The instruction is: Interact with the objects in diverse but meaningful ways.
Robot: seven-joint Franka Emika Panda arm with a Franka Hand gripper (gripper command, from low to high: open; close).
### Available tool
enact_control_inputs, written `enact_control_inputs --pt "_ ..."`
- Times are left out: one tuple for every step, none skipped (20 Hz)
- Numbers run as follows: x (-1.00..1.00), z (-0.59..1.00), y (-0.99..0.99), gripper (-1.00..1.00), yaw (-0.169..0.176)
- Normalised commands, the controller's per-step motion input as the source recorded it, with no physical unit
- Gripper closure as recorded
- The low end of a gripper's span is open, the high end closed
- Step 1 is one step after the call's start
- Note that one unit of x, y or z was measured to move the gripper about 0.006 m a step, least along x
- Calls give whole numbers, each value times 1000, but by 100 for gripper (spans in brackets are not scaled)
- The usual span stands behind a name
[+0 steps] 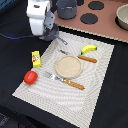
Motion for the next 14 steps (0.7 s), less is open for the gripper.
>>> enact_control_inputs --pt "-214 -263 -63 -100 -70" --pt "-180 -231 -49 -100 -73" --pt "-137 -174 0 -100 -60" --pt "-123 -163 0 -100 -43" --pt "-120 -191 0 -100 -29" --pt "-131 -214 0 -100 -19" --pt "-114 -223 0 -100 -7" --pt "-100 -229 0 -100 -5" --pt "-83 -237 0 -100 -10" --pt "-71 -251 0 -100 -14" --pt "-80 -266 0 -100 -17" --pt "-71 -266 0 -100 -15" --pt "-34 -240 31 -100 -3" --pt "-23 -223 40 -100 0"
